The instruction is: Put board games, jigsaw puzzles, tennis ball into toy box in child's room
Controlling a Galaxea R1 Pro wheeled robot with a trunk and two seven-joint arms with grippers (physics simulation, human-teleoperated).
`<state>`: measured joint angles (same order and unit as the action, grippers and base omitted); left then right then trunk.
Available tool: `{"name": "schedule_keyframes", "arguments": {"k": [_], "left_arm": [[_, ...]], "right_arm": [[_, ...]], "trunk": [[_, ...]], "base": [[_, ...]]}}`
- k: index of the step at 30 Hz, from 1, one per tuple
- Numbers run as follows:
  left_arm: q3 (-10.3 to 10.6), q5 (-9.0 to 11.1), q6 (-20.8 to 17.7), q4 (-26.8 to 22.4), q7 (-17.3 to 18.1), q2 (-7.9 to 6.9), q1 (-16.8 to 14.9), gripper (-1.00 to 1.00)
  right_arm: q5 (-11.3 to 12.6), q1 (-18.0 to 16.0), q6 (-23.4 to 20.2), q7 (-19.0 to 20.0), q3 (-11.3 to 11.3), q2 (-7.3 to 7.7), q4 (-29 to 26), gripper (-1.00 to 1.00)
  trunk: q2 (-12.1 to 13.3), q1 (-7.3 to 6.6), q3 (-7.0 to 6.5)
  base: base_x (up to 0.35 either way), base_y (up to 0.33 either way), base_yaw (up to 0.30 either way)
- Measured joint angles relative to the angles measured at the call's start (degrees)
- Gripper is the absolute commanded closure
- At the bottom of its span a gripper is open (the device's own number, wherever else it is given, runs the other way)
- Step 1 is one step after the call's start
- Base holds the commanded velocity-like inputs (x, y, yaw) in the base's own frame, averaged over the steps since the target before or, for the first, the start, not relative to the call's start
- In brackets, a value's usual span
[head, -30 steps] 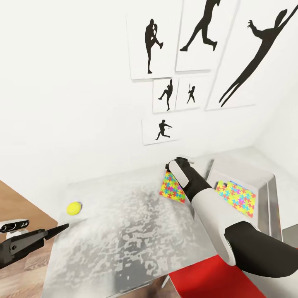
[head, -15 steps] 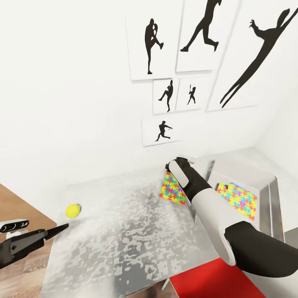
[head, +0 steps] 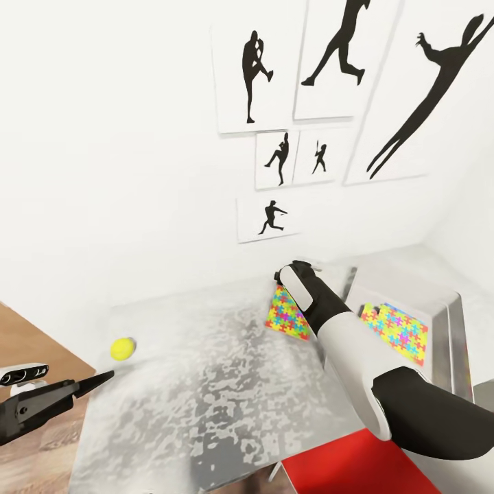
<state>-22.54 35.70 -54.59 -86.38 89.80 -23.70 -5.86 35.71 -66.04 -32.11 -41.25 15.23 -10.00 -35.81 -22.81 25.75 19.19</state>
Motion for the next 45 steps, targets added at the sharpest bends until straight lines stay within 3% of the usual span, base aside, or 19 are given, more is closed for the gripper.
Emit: {"name": "schedule_keyframes", "arguments": {"k": [45], "left_arm": [[0.04,0.00,0.00,0.00,0.00,0.00,0.00,-1.00]], "right_arm": [[0.17,-0.08,-0.03,0.02,-0.26,0.00,0.58,-1.00]], "trunk": [[0.00,0.00,0.00]], "base": [[0.000,0.000,0.018]]}}
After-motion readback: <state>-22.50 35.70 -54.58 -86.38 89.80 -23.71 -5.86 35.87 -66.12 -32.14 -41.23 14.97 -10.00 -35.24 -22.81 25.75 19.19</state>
